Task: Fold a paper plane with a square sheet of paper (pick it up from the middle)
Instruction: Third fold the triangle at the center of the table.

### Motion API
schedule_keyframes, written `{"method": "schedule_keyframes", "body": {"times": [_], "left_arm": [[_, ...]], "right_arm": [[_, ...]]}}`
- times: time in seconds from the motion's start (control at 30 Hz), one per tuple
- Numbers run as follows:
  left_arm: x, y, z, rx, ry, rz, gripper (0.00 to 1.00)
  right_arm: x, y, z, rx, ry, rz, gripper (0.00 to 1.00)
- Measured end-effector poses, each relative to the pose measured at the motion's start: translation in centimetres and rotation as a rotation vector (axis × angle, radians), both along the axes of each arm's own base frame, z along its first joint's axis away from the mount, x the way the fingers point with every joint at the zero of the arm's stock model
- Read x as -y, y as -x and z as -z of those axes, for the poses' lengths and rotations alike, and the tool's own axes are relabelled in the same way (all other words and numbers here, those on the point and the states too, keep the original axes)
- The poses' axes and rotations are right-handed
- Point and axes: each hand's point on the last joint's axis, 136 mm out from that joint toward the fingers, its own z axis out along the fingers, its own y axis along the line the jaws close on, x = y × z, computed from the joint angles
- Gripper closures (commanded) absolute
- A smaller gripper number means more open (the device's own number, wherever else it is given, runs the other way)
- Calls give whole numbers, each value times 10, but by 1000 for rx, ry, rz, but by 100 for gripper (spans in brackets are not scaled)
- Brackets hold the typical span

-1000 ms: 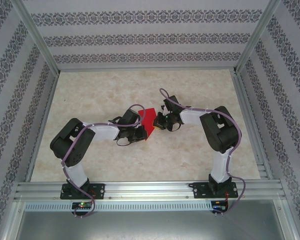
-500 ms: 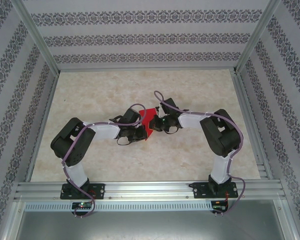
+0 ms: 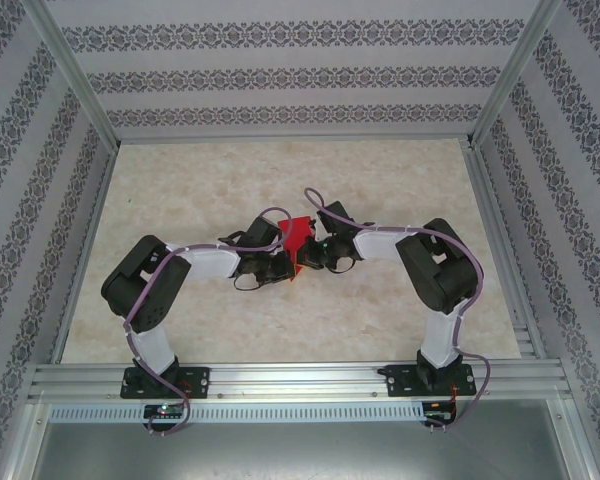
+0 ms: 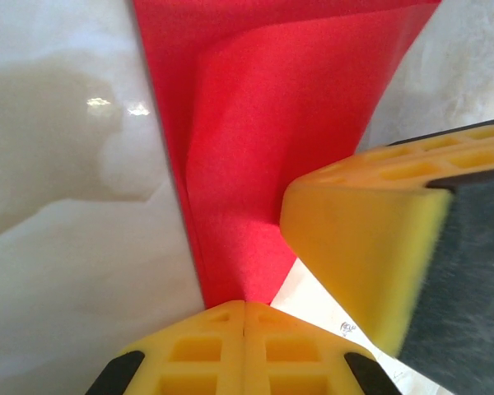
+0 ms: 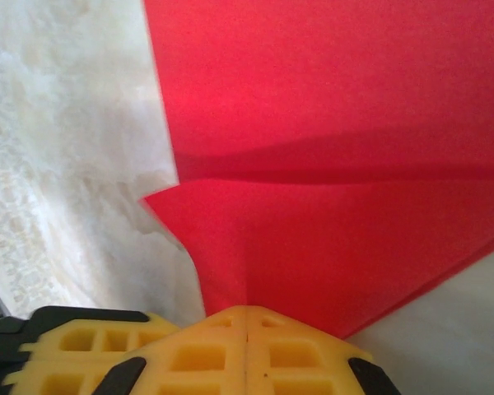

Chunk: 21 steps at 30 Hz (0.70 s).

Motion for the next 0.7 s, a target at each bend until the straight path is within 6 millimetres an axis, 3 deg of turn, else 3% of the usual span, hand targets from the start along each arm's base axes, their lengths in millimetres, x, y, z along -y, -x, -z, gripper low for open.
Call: {"method": "schedule_keyframes", "body": {"times": [0.3,0.7], "left_arm": [[-1,-1,1,-14,-19,-4,100],[-1,-1,1,-17,-25,2,100]], "right_arm": [[16,-10,2,-19,0,31,99],[65,-60,1,13,40,171,99]]}}
